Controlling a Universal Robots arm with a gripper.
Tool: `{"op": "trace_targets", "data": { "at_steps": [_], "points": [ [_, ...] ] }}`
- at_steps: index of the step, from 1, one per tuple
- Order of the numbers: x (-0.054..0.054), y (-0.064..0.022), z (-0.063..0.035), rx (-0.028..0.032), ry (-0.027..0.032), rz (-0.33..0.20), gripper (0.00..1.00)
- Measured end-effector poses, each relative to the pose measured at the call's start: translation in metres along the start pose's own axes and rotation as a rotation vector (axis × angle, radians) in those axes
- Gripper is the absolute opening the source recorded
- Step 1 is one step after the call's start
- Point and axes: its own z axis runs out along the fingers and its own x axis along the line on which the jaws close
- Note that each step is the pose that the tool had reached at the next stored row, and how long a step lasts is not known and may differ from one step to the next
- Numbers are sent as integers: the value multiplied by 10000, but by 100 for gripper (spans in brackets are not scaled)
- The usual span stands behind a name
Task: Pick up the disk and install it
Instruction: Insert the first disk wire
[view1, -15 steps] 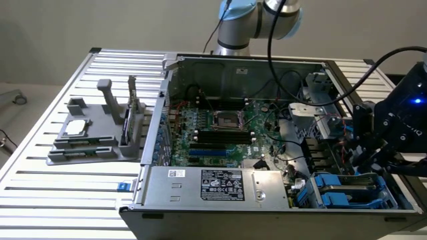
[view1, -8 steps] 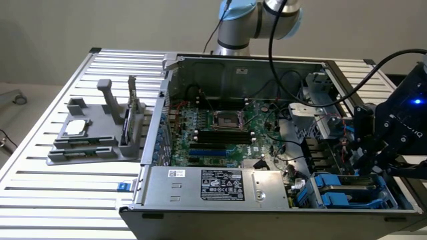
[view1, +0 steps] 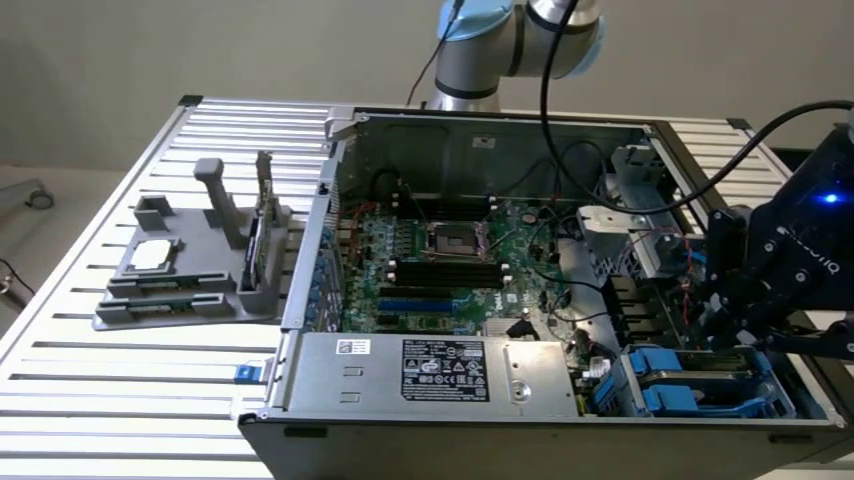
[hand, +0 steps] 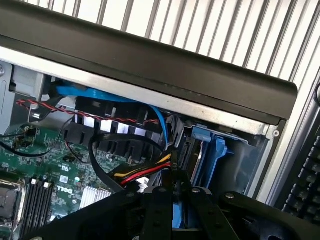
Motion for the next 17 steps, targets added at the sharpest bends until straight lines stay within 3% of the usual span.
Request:
{"op": "trace_targets", "data": {
  "at_steps": [6, 17],
  "points": [
    [0, 1, 0, 51, 39, 781, 17],
    [-3, 0, 0, 89, -33, 1946, 17]
  ]
}}
